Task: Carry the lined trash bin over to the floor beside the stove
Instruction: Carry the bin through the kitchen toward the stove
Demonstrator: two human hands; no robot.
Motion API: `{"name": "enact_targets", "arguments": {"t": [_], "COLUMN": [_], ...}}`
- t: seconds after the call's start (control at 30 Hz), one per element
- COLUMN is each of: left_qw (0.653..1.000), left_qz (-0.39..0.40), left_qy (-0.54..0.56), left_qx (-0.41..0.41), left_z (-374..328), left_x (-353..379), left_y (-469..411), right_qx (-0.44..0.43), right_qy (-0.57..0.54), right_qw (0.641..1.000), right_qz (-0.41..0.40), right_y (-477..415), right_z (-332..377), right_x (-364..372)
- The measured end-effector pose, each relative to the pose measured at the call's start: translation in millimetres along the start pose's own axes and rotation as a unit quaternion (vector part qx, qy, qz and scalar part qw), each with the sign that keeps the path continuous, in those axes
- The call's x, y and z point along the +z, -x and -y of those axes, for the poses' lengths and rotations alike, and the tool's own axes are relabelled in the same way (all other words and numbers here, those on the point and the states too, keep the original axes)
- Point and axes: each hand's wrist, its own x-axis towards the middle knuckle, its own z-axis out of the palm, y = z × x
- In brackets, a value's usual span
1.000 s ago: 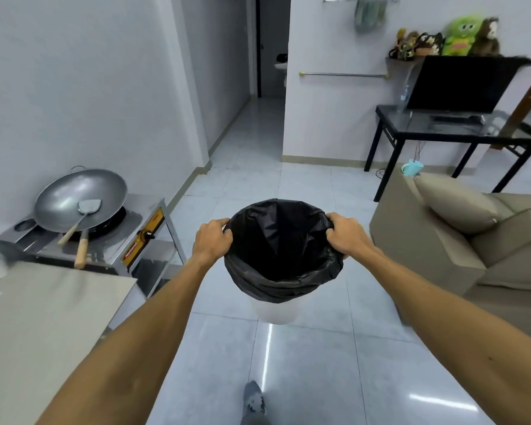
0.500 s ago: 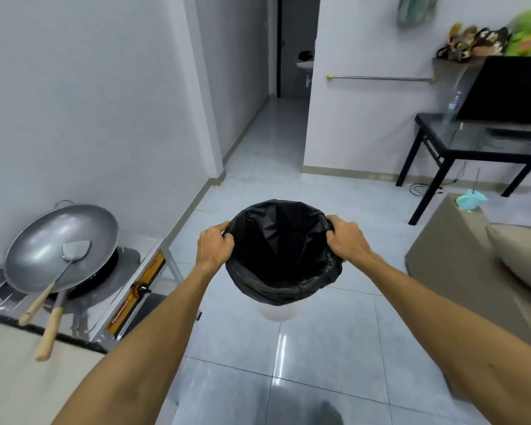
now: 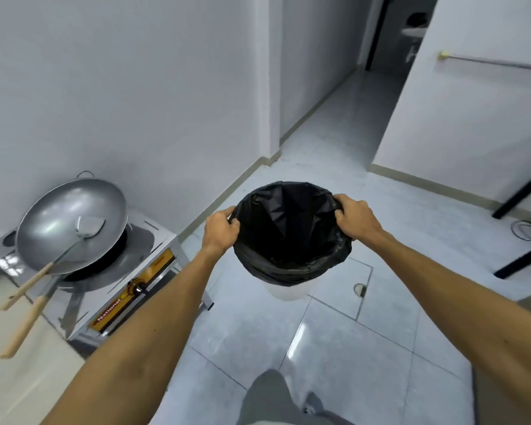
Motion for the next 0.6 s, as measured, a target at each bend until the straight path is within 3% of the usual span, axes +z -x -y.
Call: {"name": "enact_targets", "arguments": {"t": [0.33, 0.6], "left_qw": [0.993, 0.976], "left_qz": [-0.073, -0.145], "left_qy": [0.023, 0.035], "left_qx": [-0.091, -0.162], "left_z": [13, 50], "left_x": [39, 42], "left_y": [-108, -188], "right_qx": [-0.079, -0.163], "right_qy": [0.006, 0.018], "right_qw": [0.995, 0.980], "right_qz": [0.056, 0.115], "right_y": [-178, -320], "right_z": [-7, 36], "right_x": [43, 107]}}
